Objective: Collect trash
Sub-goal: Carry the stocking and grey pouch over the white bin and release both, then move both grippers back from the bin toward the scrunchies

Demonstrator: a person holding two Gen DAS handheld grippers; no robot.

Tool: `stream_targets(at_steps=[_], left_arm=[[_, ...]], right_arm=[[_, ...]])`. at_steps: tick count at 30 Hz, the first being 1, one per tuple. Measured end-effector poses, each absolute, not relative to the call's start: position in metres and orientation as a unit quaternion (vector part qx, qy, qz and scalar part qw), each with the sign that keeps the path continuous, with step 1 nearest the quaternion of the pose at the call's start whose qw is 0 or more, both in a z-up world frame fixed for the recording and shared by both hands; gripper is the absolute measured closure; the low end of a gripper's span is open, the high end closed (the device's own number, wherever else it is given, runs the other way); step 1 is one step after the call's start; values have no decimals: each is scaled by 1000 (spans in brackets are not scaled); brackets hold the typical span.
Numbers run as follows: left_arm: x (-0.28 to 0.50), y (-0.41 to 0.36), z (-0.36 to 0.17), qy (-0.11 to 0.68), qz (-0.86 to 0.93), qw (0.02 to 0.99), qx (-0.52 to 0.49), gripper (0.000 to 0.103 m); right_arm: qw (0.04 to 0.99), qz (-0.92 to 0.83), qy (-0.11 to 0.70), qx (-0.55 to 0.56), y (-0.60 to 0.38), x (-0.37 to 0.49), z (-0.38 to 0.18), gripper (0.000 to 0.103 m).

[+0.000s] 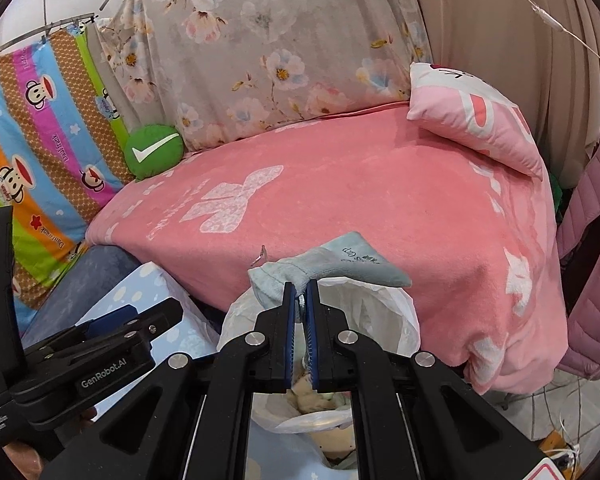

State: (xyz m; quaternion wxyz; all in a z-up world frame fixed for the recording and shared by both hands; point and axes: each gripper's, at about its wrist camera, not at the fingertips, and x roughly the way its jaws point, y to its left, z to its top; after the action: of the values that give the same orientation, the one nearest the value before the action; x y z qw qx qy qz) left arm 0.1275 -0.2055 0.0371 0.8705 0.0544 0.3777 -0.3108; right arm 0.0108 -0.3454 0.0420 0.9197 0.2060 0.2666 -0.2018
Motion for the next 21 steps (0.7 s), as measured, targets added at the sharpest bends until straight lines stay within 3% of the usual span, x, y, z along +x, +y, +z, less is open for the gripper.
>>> stream_targets(at_steps=[9, 12, 16, 21], left_arm=[[134, -188, 33, 376, -282, 881, 56, 36], [139, -181, 30, 379, -270, 884, 52, 35], [143, -169, 29, 381, -258, 887, 43, 31], [144, -155, 28, 381, -247, 890, 37, 30]], right_arm=[[919, -190, 282, 201, -338, 30, 33, 96], [917, -183, 293, 200, -336, 43, 27, 88], [914, -190, 313, 174, -328, 58, 20, 69], [919, -174, 311, 167, -309, 56, 24, 58]])
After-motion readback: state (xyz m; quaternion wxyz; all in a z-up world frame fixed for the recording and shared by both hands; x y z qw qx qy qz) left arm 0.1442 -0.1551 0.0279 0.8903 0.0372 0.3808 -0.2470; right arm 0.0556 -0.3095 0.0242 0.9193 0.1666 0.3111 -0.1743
